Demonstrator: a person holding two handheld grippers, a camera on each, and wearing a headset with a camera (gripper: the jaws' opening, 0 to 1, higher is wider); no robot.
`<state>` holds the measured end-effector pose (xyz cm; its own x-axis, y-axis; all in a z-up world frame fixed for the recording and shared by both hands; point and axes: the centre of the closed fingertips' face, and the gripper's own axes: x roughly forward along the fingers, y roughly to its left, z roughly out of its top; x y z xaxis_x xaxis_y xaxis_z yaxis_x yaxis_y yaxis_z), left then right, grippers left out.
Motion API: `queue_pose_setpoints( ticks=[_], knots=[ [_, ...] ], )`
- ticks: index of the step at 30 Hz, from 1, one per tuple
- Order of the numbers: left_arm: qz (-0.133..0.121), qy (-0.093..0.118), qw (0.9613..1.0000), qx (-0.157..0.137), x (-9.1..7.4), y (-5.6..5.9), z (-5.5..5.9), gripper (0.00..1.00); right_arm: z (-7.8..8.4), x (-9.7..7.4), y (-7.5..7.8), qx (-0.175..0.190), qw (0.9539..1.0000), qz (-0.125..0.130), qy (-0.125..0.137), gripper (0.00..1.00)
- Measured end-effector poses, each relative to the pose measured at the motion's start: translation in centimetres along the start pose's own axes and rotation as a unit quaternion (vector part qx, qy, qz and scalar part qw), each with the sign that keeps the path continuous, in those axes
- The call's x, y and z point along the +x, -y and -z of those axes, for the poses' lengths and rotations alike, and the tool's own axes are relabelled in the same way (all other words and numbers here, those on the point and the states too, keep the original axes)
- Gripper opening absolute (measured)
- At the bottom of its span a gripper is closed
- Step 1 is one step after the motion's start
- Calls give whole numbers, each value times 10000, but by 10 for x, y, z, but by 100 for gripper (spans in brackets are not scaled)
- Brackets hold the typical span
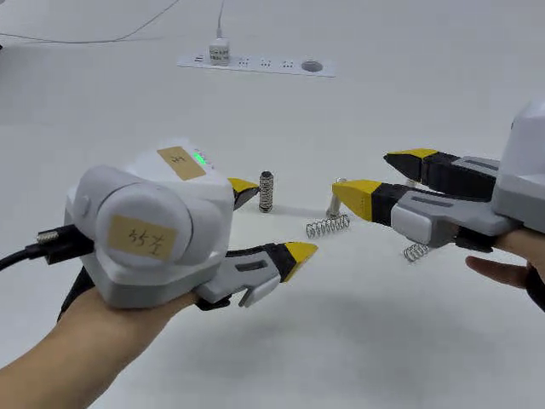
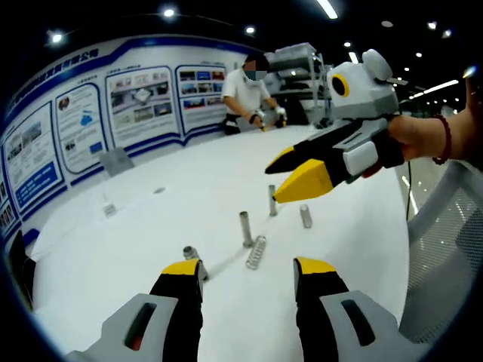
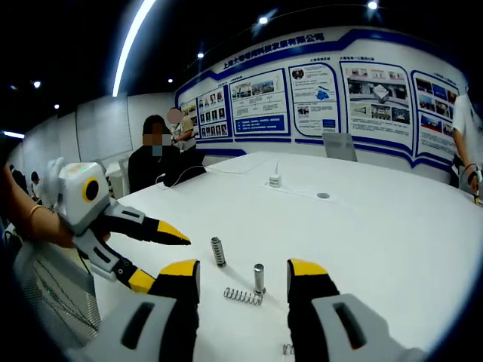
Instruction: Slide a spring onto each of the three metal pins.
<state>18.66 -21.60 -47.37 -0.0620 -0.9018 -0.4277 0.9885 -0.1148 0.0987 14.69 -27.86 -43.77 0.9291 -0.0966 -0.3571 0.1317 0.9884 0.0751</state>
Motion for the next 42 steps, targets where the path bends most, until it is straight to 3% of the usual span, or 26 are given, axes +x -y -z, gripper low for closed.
queue_pose_setpoints(
  ticks=[13,18,24,34,42],
  knots=[
    [288,-283,9989,253,29,1,14,39,14,-16,5,-16,9999,74,-86,54],
    [364,-440,9981,233,42,1,23,34,16,-17,6,4,9999,95,-116,55],
    [505,-487,9975,97,55,2,29,30,21,-22,7,41,9998,122,-160,56],
    [721,-595,9956,17,65,8,36,24,33,-26,9,95,9993,164,-317,60],
    [753,-618,9952,-58,69,7,38,22,35,-28,10,152,9992,164,-326,62]
  ],
)
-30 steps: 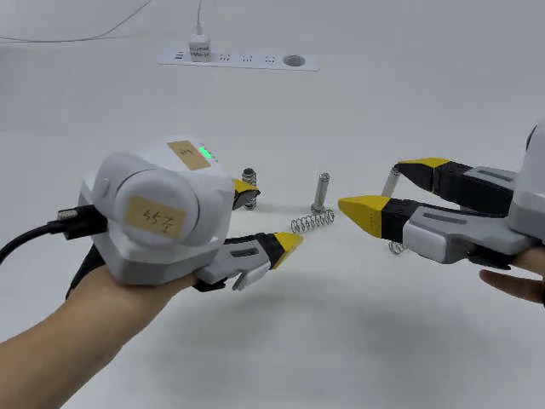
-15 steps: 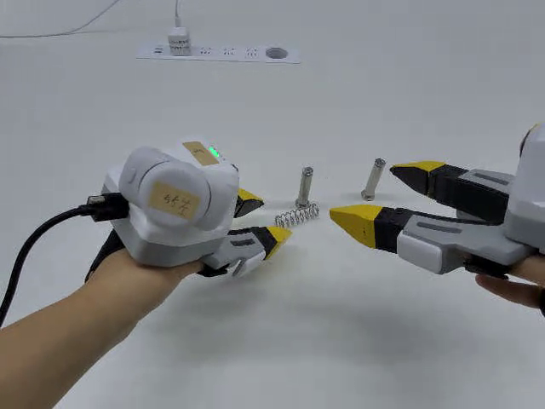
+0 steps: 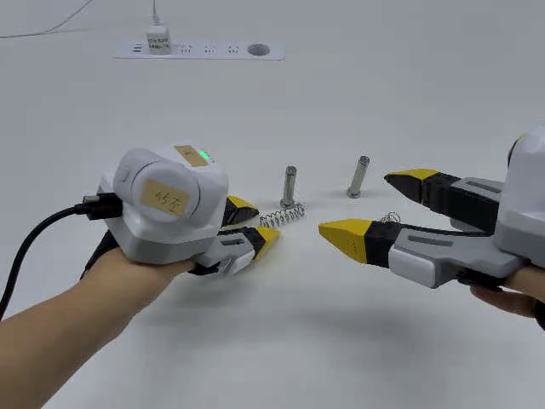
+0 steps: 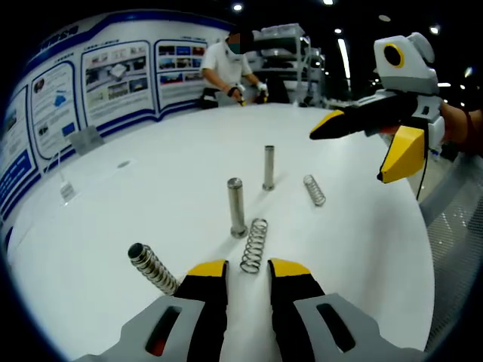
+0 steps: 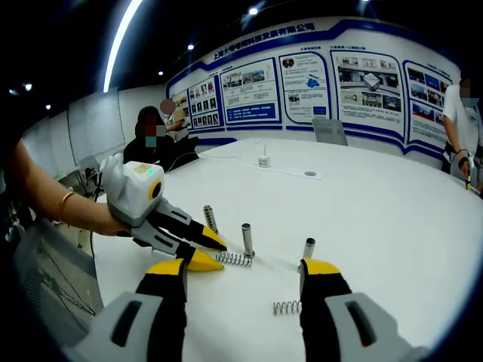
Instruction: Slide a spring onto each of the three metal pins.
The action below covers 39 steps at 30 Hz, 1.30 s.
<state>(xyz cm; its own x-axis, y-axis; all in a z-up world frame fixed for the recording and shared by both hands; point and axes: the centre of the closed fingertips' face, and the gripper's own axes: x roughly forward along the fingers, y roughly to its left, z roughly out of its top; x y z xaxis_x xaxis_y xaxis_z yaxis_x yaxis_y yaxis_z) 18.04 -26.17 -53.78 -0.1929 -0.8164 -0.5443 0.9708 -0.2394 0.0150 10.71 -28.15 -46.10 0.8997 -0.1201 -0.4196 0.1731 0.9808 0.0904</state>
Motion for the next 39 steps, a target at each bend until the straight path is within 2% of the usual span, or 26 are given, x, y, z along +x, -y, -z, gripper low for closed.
queue_pose_setpoints(
  ticks=[14,22,27,29,34,39],
  knots=[
    [105,22,9999,119,5,-1,-2,11,4,0,4,189,9998,77,0,62],
    [207,-17,9997,152,3,2,-1,10,3,-2,6,307,9995,87,37,62],
    [179,-52,9997,185,-2,5,1,9,-1,-3,8,405,9990,122,106,61],
    [177,-6,9997,177,-6,7,-2,9,-2,-4,10,453,9988,153,126,60],
    [147,256,9994,-170,-19,13,-12,9,-8,-5,10,546,9981,131,240,58],
    [185,585,9968,-510,-30,18,-22,9,-14,-4,4,633,9974,11,332,57]
  ],
)
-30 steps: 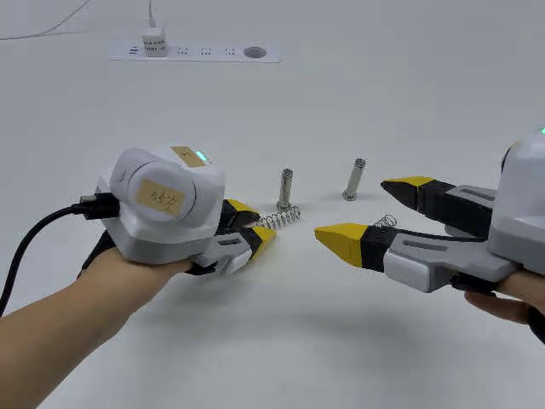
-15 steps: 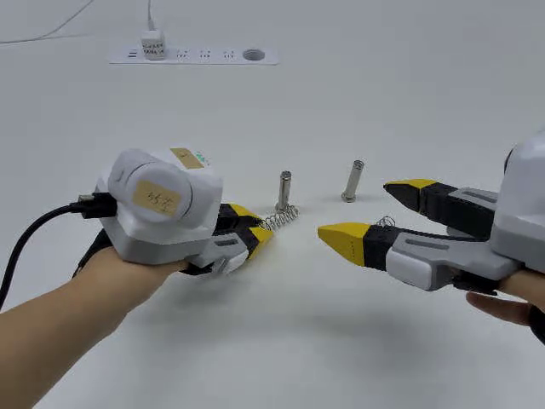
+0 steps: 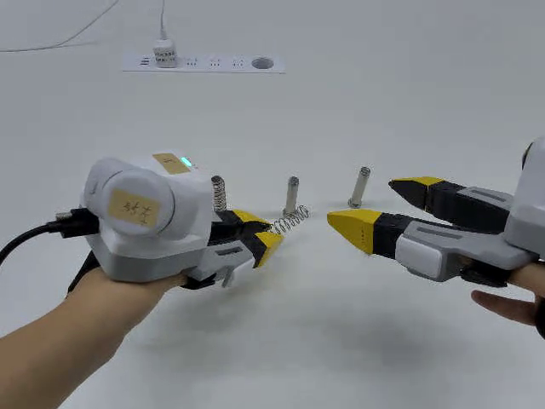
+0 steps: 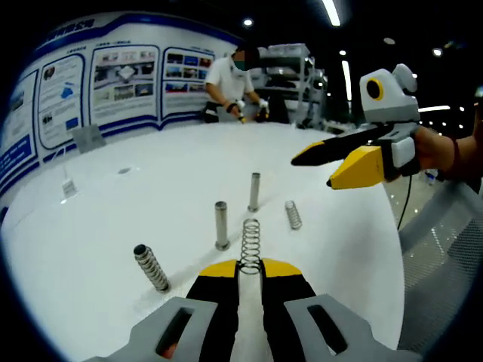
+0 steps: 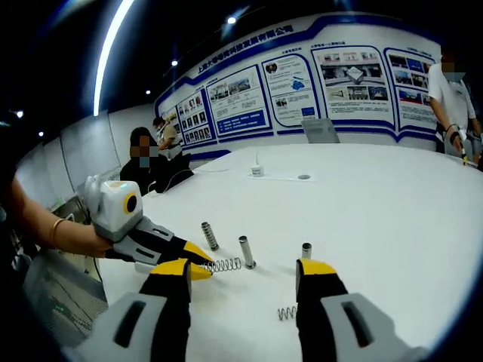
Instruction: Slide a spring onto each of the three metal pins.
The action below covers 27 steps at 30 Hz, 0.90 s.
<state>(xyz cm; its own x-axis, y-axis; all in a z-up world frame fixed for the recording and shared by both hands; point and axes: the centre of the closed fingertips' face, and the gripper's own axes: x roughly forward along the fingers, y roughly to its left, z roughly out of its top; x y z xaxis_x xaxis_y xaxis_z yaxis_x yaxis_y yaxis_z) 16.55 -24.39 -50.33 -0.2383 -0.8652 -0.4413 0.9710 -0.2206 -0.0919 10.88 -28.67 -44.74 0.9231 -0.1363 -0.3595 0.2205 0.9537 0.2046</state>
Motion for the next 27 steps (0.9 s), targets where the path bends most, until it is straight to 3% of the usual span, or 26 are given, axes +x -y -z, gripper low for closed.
queue_pose_setpoints(
  ticks=[5,13,27],
  knots=[
    [44,296,9993,-233,-11,7,-12,9,-5,2,-8,162,9997,-142,98,54],
    [69,848,9936,-737,-24,12,-38,9,-19,7,-23,496,9971,-461,344,43],
    [255,1323,9860,-985,-38,29,-52,9,-30,14,-43,1091,9885,-927,490,29]
  ],
)
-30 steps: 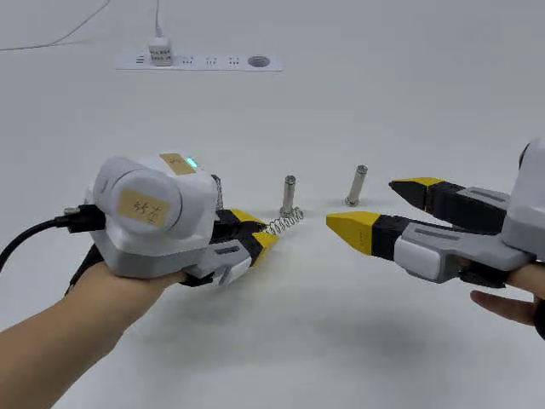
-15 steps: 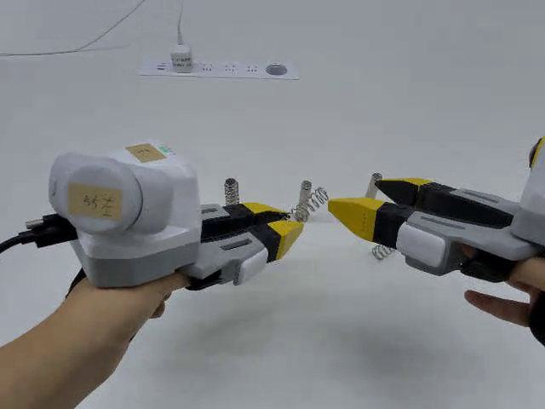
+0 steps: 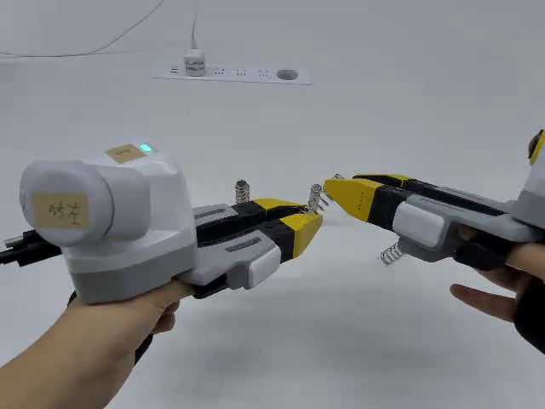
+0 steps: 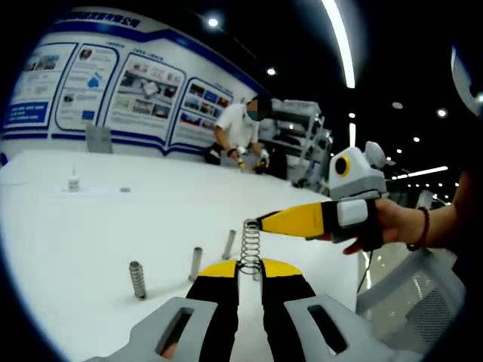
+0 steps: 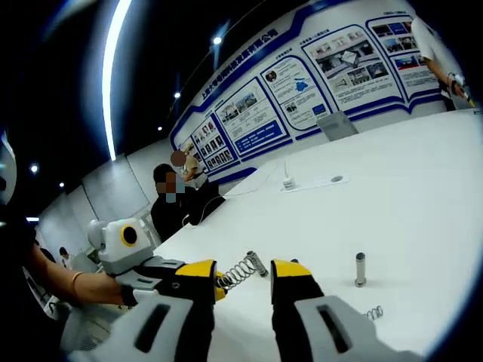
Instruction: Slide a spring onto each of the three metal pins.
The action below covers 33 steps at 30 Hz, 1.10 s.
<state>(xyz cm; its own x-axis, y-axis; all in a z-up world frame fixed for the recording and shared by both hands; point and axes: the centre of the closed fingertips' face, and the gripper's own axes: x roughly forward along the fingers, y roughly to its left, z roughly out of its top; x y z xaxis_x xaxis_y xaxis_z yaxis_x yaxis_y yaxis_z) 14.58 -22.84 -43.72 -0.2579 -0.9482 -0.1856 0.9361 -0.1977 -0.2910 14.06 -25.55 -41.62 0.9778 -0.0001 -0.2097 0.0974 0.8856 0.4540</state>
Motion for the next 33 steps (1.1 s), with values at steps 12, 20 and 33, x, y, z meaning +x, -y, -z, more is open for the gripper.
queue_pose_setpoints(
  ticks=[12,20,33],
  knots=[
    [177,223,9996,-29,1,10,-10,10,-2,0,-5,660,9974,-263,141,21],
    [221,281,9994,-10,0,11,-11,10,-2,-1,-8,907,9950,-398,161,15],
    [229,205,9991,286,-1,12,-8,10,-4,-1,-14,897,9939,-614,186,12]
  ],
)
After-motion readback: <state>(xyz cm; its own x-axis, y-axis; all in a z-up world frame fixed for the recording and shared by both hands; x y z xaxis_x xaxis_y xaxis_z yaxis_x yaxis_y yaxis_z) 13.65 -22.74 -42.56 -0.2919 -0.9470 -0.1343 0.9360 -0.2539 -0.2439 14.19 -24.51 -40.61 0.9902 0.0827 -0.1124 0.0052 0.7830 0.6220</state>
